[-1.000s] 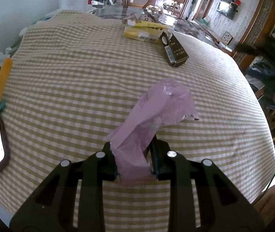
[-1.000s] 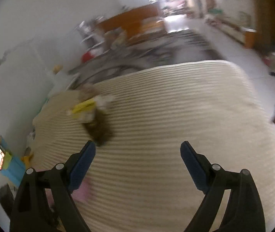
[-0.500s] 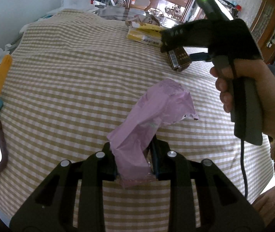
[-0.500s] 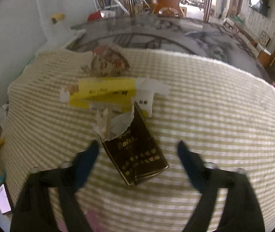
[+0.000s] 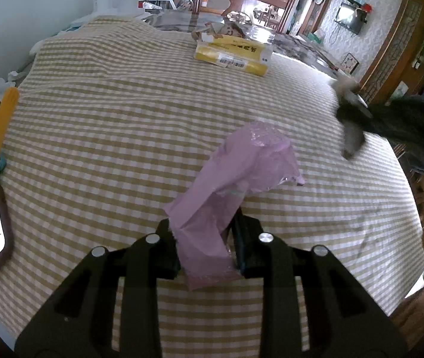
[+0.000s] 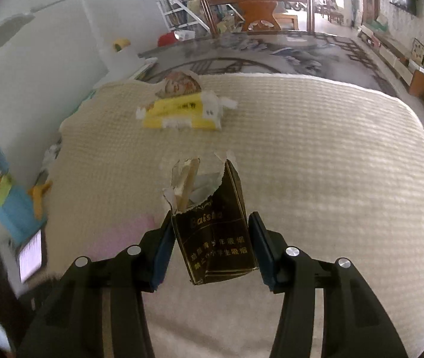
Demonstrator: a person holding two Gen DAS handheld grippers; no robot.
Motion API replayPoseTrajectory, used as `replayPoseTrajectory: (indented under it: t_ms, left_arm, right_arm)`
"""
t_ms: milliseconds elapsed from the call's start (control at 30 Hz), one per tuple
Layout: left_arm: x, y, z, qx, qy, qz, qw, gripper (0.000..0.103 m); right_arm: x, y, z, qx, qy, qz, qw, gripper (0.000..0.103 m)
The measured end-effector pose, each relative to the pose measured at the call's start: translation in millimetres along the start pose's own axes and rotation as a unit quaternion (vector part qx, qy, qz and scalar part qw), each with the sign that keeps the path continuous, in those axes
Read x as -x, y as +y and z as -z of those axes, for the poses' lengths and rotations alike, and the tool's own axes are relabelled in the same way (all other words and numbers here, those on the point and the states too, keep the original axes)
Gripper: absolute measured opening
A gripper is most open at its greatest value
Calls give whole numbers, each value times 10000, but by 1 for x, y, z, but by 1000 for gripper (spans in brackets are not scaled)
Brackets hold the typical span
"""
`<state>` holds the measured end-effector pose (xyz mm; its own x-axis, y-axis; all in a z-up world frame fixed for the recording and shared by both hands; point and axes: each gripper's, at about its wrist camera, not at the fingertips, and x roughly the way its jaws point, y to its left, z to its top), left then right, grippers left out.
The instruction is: Collect trash
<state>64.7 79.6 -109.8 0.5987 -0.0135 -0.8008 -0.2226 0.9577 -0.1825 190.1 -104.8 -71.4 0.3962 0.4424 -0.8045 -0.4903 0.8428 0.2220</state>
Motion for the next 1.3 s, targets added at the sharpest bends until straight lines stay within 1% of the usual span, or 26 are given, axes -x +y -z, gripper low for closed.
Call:
replayPoseTrajectory:
  t_ms: [33,100,167,267,367,433,533,633,800,867,967,1000,1100,1200,1300]
  left_arm:
    - [0,-1,0,-8,9,-6,10000,29]
    - [0,-1,0,-24,40,1,10000,36]
    - [1,-3,-1,-61,49,-38,10000,48]
    - [0,-2,-2,-107,81,-145,9998,52]
    - [0,1,-5,-120,61,-259,9996,59]
    - [-6,1,-8,-201,138,-353,9991,59]
    - [-9,-1,-10,-289,178,-488,9982,61]
    - [-11,-6,-13,-350,190,-520,9978,66]
    - [-8,-17,-15,-581,96,-568,9966,68]
    - [-8,-18,-15,-623,63,-589,9963,72]
    - [-9,-18,-16,-656,39,-604,9960,73]
    - [-9,-17,-17,-671,13,-620,9958,74]
    - [-9,-14,-18,-737,-44,-689,9949,75]
    - [-12,-12,-21,-806,-78,-672,9945,76]
    - [-17,-11,-23,-857,-25,-654,9942,76]
  right_arm:
    - [8,-5,10,-6,20,-15,10000,48]
    - [19,-12,25,-20,86,-21,10000,48]
    - [29,-21,40,8,172,87,9998,48]
    - [41,-35,59,107,204,532,9983,48]
    - [42,-50,74,-109,223,469,9986,48]
    - [39,-58,80,-273,193,458,9984,48]
    - [41,-62,81,-348,101,389,9986,49]
    - [43,-61,82,-340,70,308,9989,49]
    - [41,-62,85,-421,99,134,9990,53]
    - [40,-62,86,-469,134,91,9988,54]
    - [38,-63,85,-549,120,65,9984,69]
    - [38,-63,85,-579,110,44,9983,71]
    - [36,-63,84,-625,109,28,9980,76]
    - [34,-63,84,-656,113,-14,9978,78]
    - [32,-63,83,-647,126,-26,9978,79]
